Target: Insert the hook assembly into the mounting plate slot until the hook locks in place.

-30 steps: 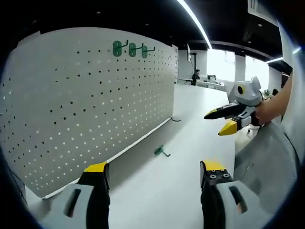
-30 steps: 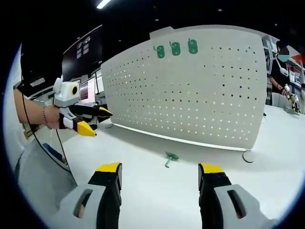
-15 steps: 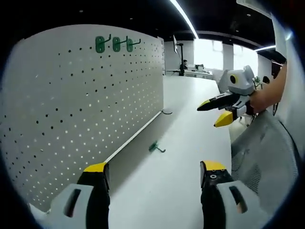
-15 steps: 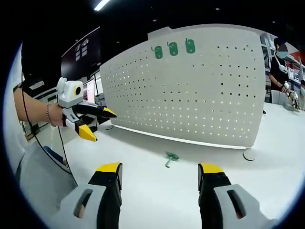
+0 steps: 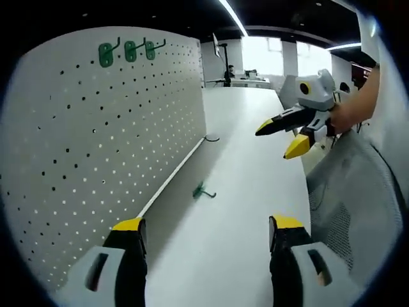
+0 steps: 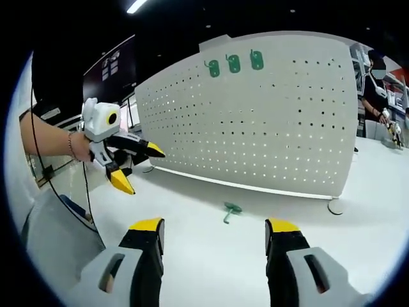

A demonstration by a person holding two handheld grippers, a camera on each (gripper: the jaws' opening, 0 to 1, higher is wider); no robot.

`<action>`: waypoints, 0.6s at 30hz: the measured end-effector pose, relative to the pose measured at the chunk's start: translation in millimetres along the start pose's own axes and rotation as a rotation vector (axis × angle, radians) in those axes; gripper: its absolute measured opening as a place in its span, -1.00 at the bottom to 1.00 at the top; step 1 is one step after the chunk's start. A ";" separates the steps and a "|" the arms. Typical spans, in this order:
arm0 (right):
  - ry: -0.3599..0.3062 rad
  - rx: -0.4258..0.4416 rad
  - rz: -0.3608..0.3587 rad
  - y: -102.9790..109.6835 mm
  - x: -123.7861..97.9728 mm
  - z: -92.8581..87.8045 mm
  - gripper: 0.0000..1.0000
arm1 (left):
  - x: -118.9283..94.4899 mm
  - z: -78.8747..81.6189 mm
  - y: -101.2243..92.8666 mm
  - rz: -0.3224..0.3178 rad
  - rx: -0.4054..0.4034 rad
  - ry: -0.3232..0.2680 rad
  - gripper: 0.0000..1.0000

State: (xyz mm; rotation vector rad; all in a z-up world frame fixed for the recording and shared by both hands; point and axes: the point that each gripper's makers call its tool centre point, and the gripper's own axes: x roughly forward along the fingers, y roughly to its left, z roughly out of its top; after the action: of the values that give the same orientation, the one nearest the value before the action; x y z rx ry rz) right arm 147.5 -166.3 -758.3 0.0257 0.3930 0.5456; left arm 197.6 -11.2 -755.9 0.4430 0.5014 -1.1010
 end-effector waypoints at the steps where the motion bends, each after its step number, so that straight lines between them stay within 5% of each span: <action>1: 0.004 -0.004 0.001 0.4 0.0 -0.5 0.24 | 1.1 0.5 0.4 -0.005 -0.001 0.002 0.62; 18: 0.019 -0.019 0.022 5.4 2.4 -3.3 0.25 | 22.2 0.5 0.0 -0.116 0.101 0.104 0.60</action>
State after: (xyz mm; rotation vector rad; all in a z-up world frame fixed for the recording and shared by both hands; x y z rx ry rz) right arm 145.4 -160.6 -761.5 0.0063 0.4065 0.5713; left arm 205.7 -27.5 -768.5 0.5675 0.5706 -1.2227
